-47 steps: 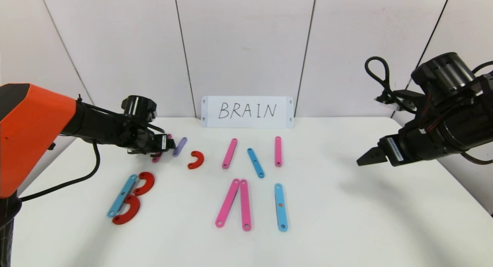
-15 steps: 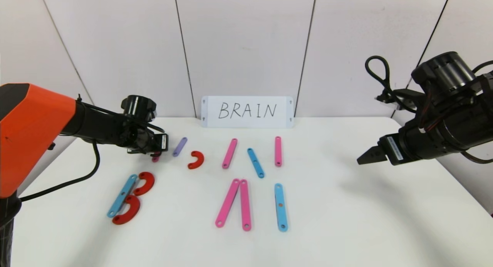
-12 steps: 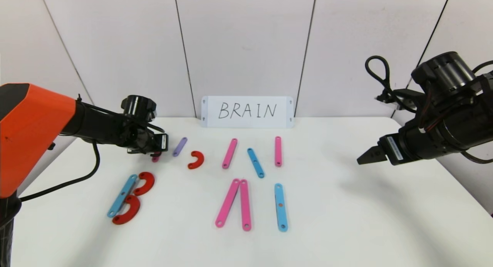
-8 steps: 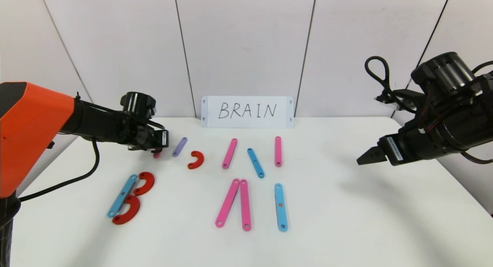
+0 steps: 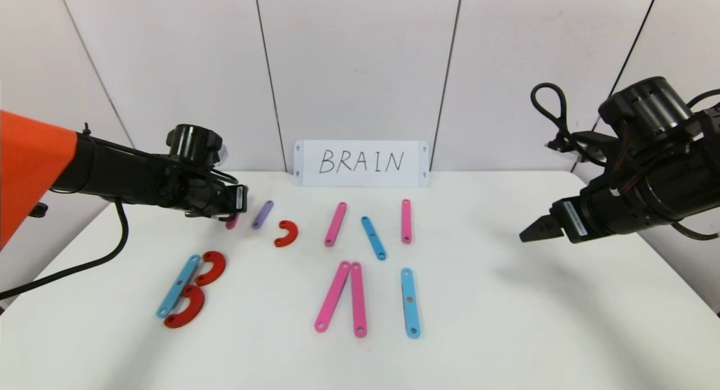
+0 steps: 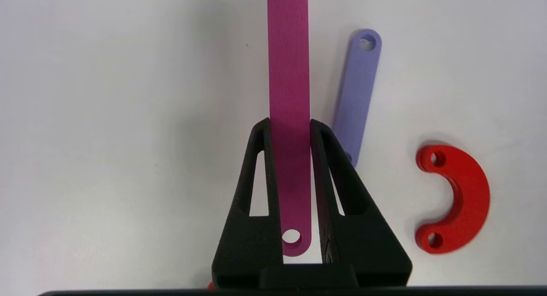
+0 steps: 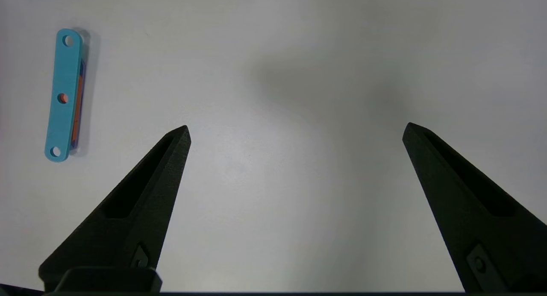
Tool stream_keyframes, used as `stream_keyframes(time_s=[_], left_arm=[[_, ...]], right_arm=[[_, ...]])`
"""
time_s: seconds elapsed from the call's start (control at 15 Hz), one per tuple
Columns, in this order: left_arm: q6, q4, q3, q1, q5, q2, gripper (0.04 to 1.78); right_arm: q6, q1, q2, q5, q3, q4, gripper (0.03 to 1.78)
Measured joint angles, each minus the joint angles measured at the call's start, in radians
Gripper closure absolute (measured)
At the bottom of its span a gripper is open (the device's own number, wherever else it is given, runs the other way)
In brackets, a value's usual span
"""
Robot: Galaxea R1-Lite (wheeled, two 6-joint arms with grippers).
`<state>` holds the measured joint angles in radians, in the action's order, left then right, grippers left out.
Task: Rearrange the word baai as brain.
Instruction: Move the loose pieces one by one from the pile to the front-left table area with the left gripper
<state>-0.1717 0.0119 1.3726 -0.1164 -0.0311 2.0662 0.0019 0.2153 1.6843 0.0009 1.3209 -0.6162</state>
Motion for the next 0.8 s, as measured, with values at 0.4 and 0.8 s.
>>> stream_keyframes(time_s=[0.4,0.8], left_arm=[[-0.002,-0.005,-0.220,-0.050,-0.008,-0.172,1.55],[-0.013,-0.015,-0.471,-0.059,-0.014,-0.362,1.55]], right_arm=[[0.001,0.001,-0.026,0.003,-0.005,0.000,0.07],[0.000,0.013,-0.049,0.008,-0.012,0.000,0.07]])
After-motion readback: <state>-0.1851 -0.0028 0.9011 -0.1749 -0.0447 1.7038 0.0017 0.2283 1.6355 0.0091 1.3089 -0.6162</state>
